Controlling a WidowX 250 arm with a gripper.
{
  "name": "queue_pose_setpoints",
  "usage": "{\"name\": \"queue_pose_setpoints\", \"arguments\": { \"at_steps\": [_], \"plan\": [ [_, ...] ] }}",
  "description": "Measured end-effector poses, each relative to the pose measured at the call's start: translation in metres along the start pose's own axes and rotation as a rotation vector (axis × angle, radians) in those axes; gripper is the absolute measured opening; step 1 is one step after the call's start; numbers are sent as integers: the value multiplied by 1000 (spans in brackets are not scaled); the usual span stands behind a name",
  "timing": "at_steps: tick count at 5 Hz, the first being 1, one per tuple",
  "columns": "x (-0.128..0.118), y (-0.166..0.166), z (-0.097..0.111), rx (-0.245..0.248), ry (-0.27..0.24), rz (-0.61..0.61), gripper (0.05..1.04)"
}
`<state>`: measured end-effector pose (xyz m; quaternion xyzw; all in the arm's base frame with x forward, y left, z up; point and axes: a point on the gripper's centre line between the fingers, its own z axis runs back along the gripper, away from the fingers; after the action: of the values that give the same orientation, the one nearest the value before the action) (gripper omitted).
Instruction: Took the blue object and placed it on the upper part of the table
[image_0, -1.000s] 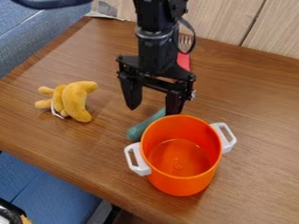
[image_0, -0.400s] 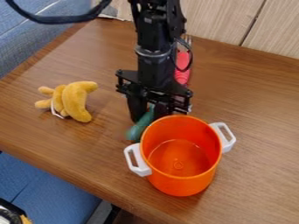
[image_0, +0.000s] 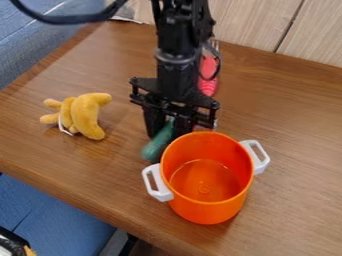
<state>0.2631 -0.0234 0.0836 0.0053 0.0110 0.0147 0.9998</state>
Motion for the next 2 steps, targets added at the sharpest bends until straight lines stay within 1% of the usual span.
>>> {"name": "queue_pose_setpoints", "arguments": {
  "at_steps": [1,2],
  "plan": [
    [17,-4,27,-18,-55,42,440],
    [41,-21,47,-34,-117,37,440]
  ]
}}
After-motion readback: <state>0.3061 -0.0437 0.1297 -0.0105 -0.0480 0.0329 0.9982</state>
